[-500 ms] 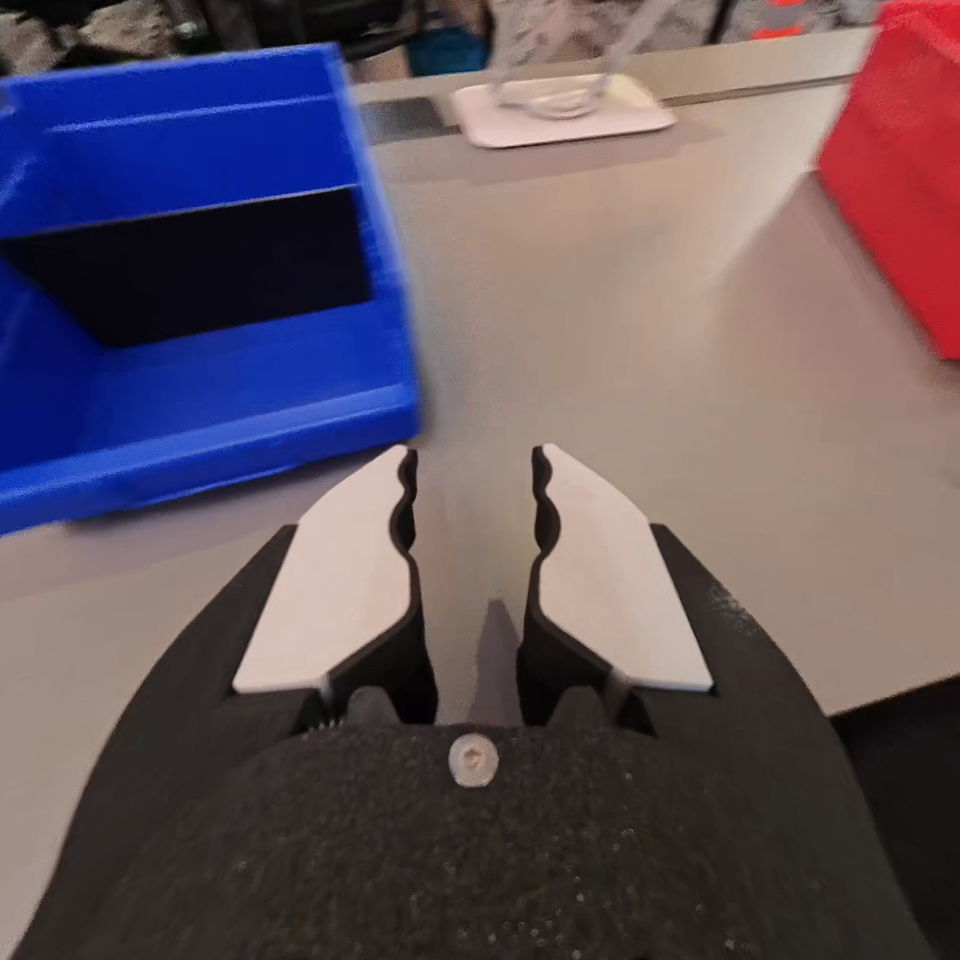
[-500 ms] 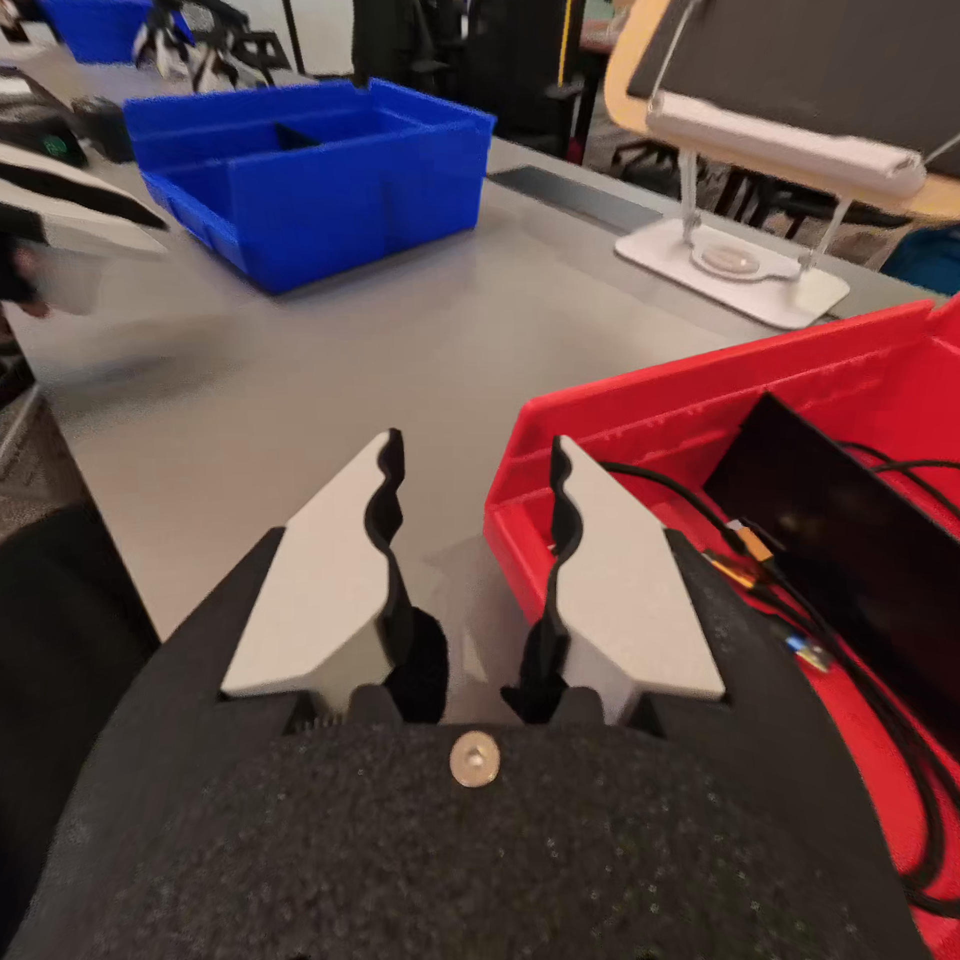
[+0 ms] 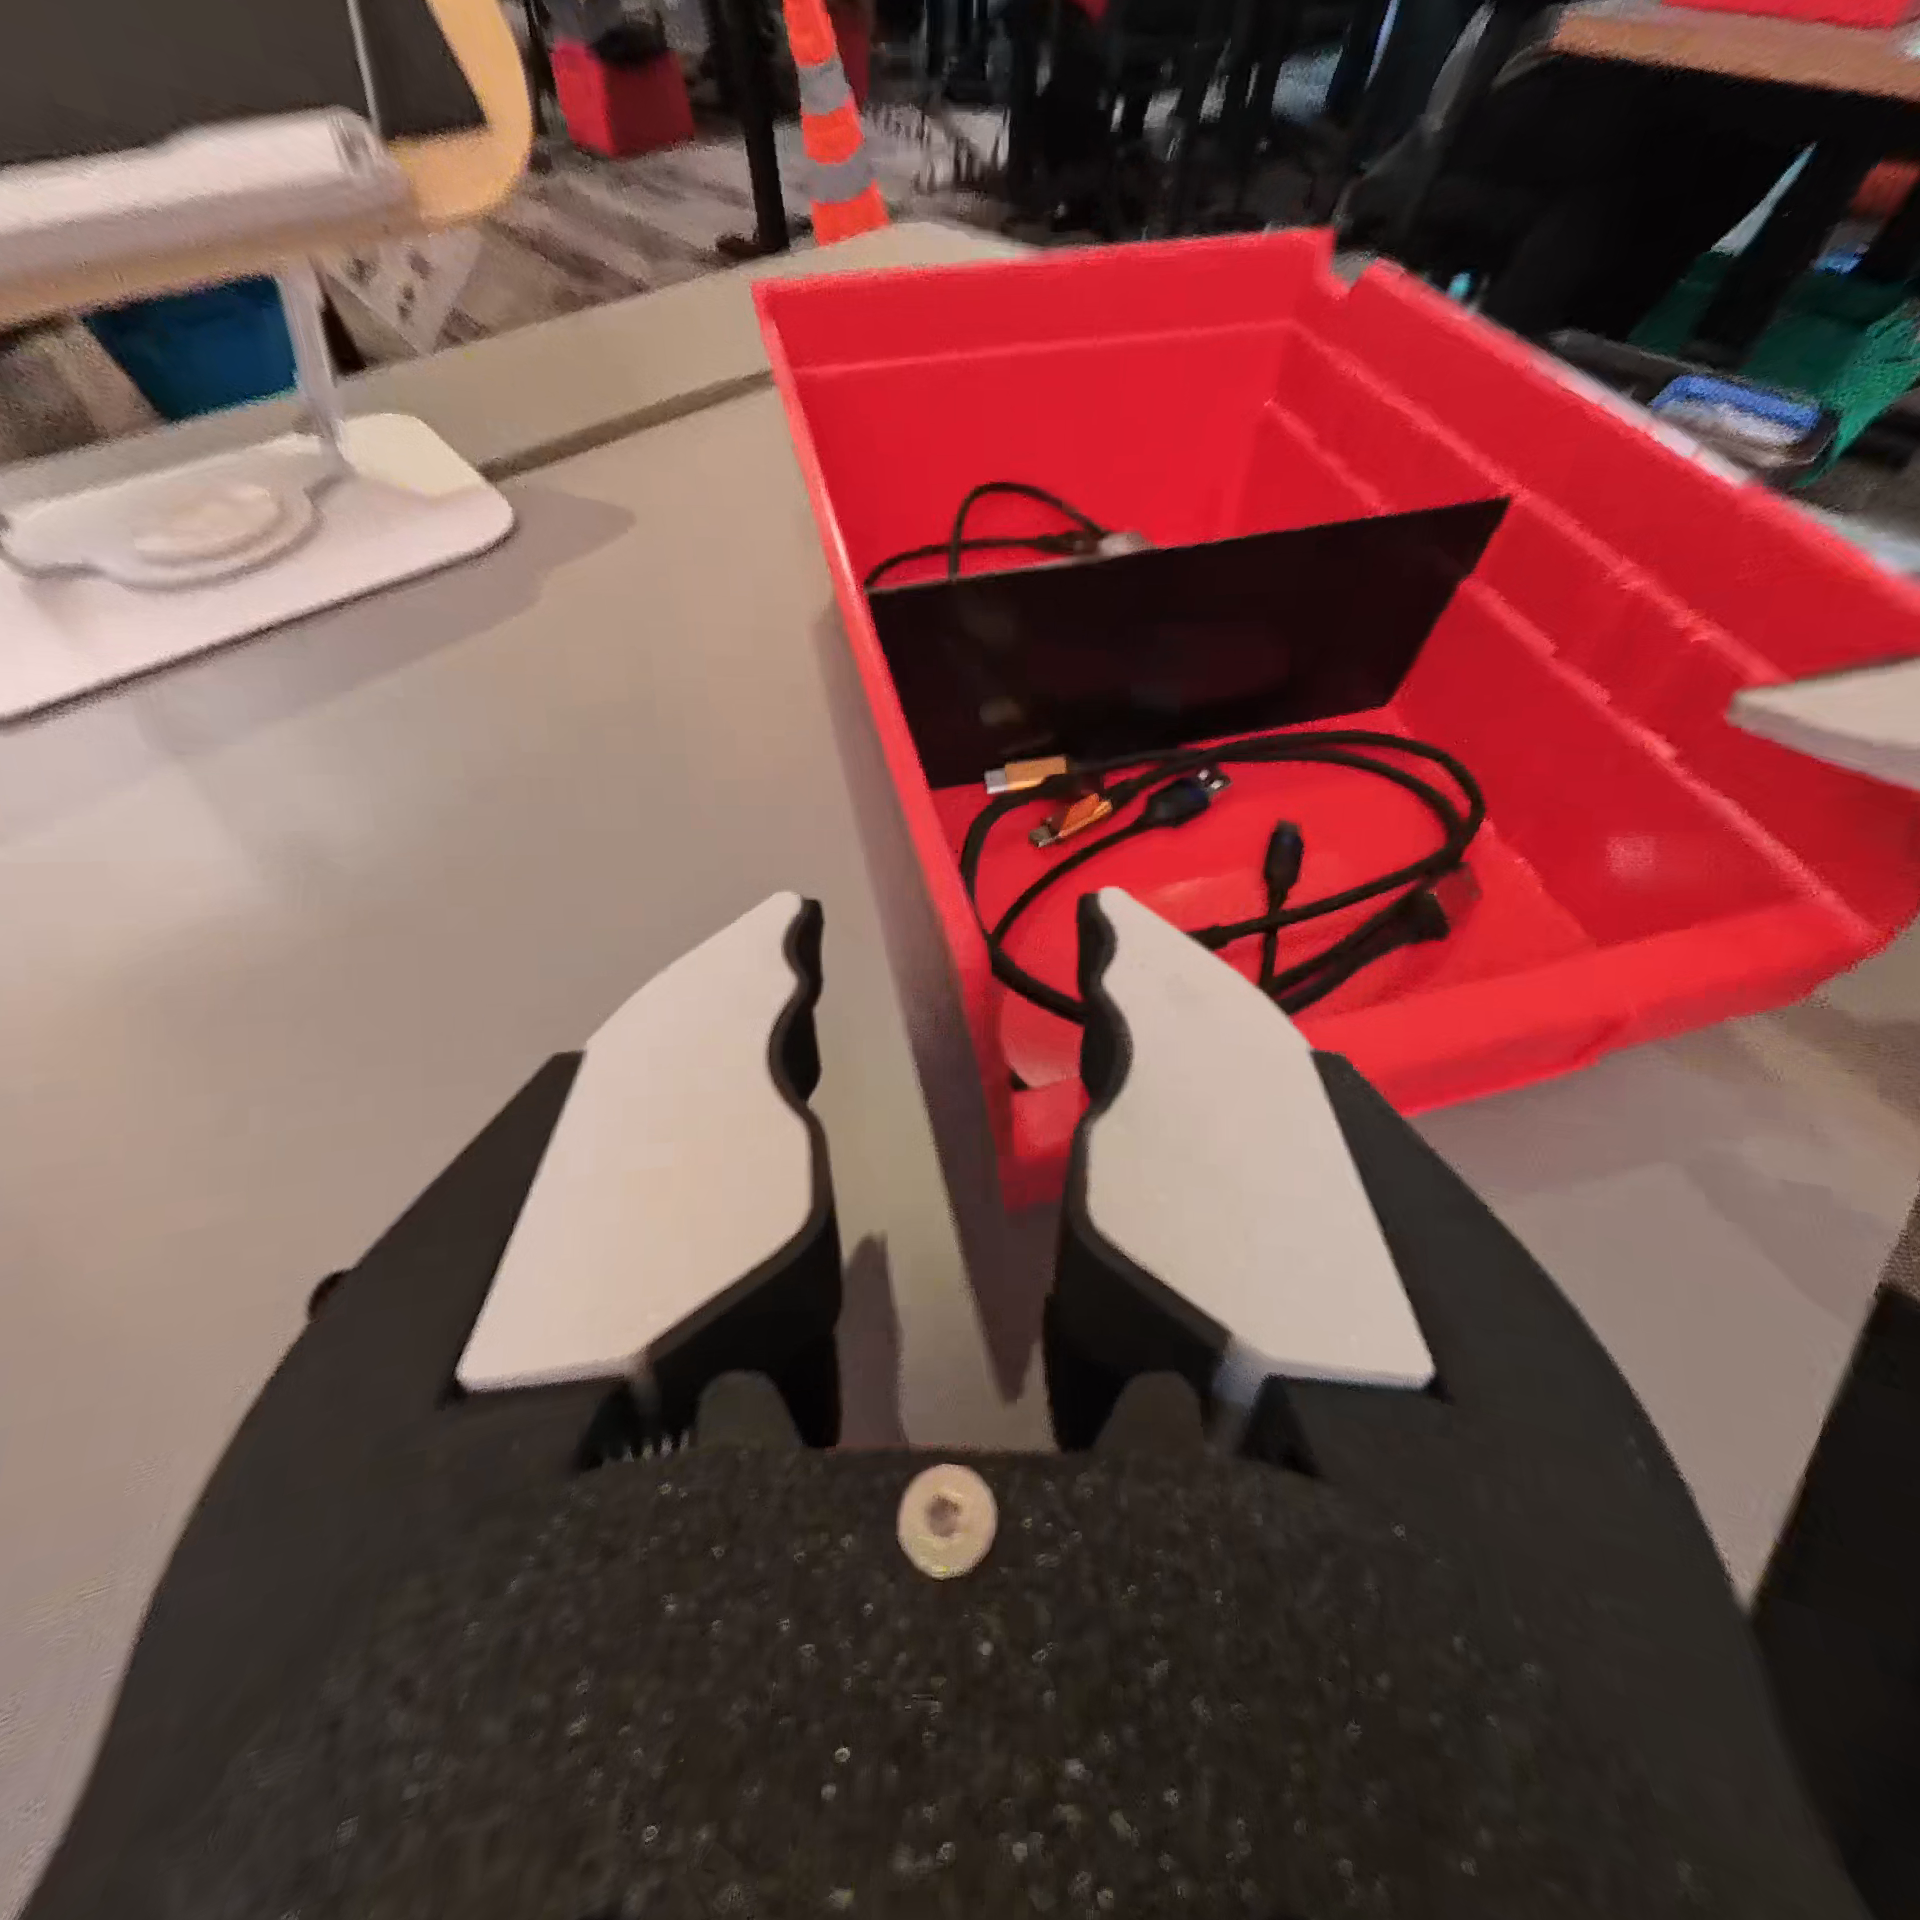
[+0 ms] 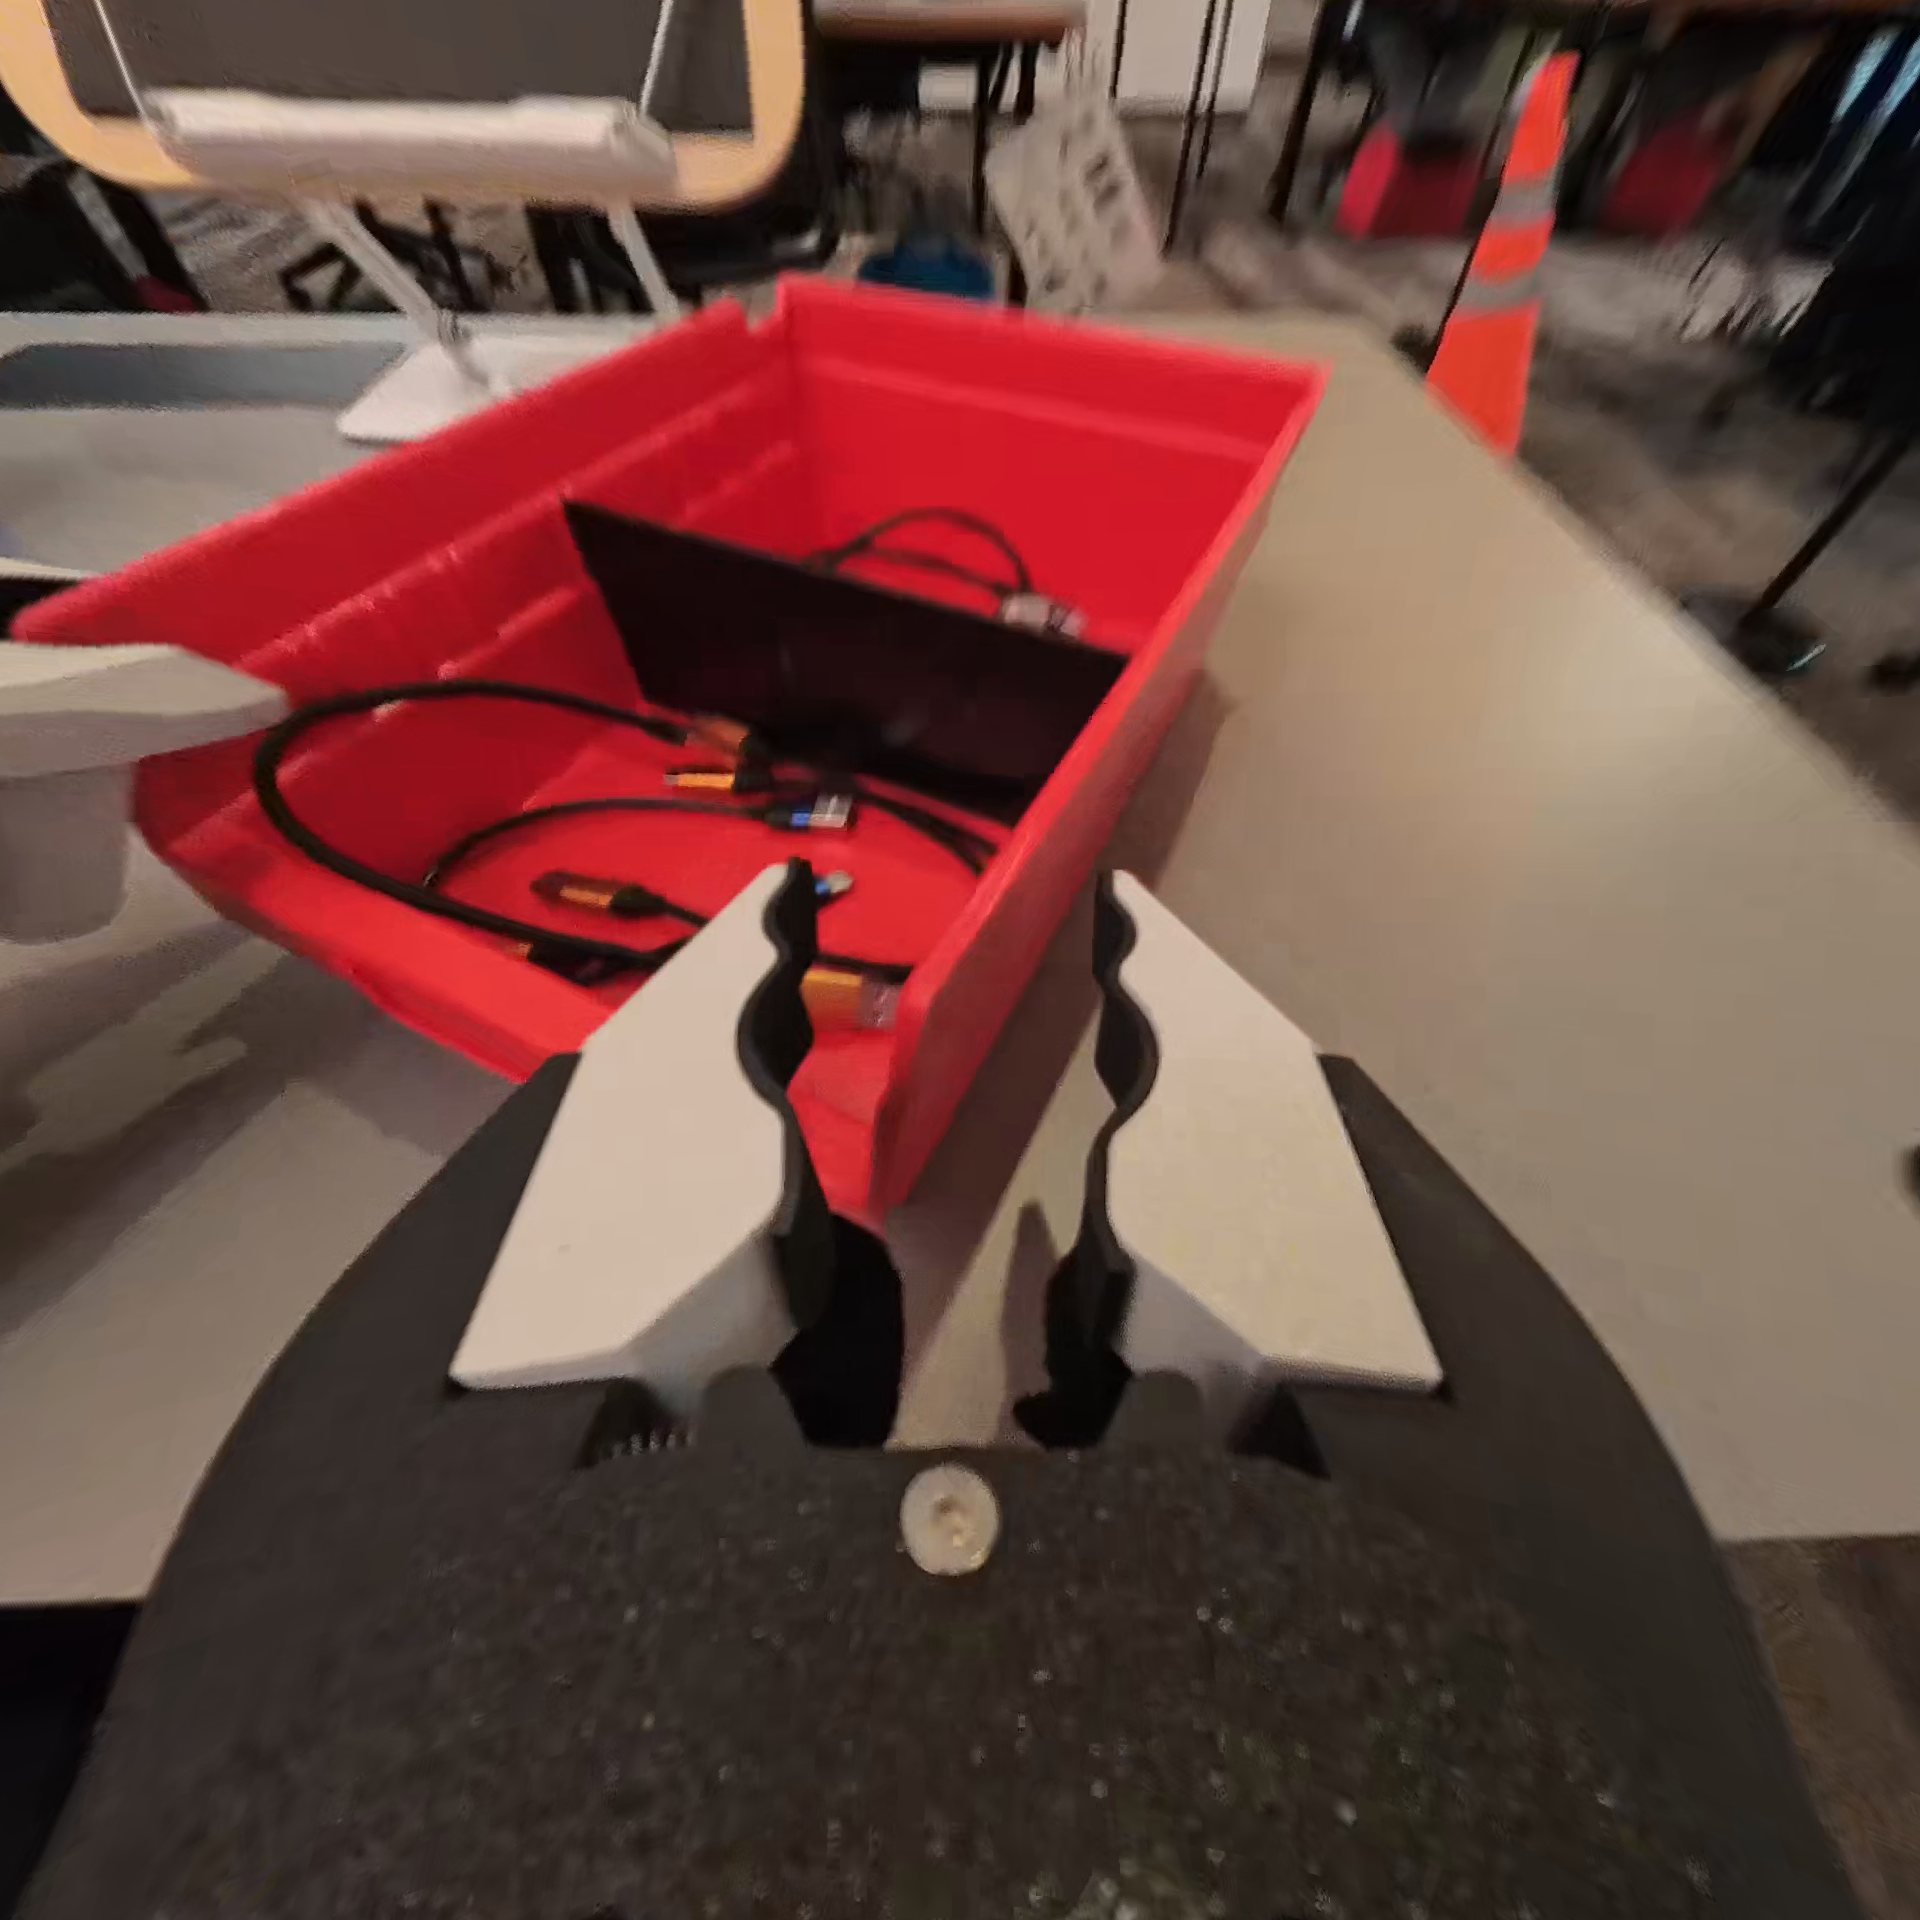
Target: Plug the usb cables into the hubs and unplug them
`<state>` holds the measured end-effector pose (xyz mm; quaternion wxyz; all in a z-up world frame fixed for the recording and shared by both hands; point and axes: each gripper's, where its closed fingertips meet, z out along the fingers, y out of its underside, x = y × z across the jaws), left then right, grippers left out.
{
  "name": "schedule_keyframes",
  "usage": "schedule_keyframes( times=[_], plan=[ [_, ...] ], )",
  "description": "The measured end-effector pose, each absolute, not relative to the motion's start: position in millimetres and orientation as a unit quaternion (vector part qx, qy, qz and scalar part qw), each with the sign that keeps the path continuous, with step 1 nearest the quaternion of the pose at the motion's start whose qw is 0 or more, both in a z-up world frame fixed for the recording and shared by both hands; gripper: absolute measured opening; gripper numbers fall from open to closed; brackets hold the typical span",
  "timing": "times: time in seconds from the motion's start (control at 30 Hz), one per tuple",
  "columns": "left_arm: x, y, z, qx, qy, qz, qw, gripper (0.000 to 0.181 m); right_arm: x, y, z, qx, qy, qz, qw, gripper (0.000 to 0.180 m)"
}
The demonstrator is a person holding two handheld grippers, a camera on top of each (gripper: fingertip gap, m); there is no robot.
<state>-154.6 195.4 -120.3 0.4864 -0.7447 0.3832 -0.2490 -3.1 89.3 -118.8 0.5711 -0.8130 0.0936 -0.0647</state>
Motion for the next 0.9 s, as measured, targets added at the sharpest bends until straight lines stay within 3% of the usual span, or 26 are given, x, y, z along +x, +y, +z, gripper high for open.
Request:
schedule_keyframes(
  times=[0.07,0.1,0.33,0.6,0.9],
  plan=[
    [-145,198,-134,-0.753,0.397,-0.248,0.463,0.036,-9,93,-138,-0.827,0.107,-0.033,0.551,0.038],
    [-140,198,-137,-0.754,0.396,-0.255,0.458,0.022,-7,95,-143,-0.829,0.113,-0.043,0.547,0.038],
    [-156,200,-129,-0.761,0.378,-0.211,0.483,0.011,-10,107,-141,-0.836,0.135,-0.053,0.529,0.027],
    [-234,209,-83,-0.747,0.301,-0.155,0.573,0.006,-75,146,-97,-0.801,0.031,-0.056,0.595,0.030],
    [-321,231,-133,-0.821,0.215,-0.115,0.516,0.007,-160,203,-146,-0.843,-0.089,0.001,0.531,0.052]
  ],
)
